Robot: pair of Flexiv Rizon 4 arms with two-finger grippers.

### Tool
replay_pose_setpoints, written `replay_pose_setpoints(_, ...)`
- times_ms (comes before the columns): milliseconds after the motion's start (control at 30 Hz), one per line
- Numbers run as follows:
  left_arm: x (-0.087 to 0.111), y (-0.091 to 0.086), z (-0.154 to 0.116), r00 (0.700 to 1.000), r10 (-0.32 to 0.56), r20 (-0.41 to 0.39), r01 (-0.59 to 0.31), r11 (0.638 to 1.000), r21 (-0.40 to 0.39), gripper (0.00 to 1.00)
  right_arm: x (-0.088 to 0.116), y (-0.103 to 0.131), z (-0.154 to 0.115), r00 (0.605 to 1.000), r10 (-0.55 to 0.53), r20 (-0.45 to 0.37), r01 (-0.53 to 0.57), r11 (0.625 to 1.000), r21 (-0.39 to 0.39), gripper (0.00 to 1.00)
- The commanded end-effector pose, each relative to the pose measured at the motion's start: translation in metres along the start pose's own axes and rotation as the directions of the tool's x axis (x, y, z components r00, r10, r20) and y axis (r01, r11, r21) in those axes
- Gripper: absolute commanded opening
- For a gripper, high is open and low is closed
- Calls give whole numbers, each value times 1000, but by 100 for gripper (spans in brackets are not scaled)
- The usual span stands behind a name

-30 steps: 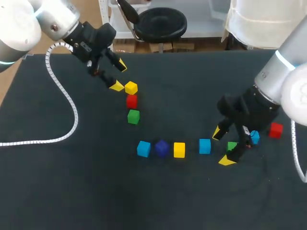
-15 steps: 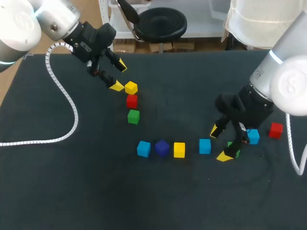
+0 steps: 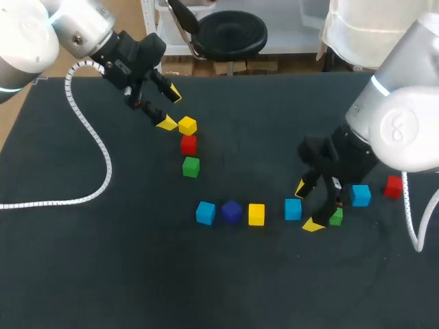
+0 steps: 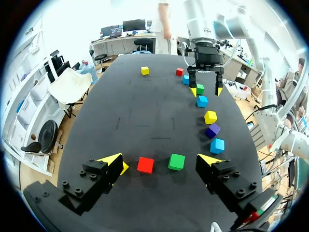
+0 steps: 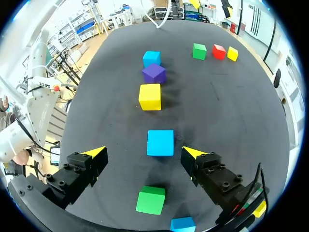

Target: Place the blue cubes, place green cubes on the blue cubes, place the yellow cubes on the green cubes, then place the red cubes on the yellow cubes, and place purple cube on the red cubes.

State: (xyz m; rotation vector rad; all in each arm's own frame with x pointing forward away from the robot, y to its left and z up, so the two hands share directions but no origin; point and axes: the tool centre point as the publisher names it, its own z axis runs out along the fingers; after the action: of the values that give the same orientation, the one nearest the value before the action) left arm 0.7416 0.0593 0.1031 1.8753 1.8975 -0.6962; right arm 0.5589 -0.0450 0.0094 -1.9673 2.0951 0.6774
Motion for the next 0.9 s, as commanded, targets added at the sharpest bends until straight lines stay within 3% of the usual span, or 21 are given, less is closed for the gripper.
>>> replay_pose_setpoints(33, 0, 0, 0, 1000, 0, -1, 0, 1000, -1, 100, -2, -1, 2, 1000, -3, -11, 3, 1000, 9, 100)
replay_pose_setpoints(900, 0, 0, 0, 1000, 0, -1, 0, 1000, -1, 100, -11, -11, 10, 998, -35, -50, 35, 999, -11, 100)
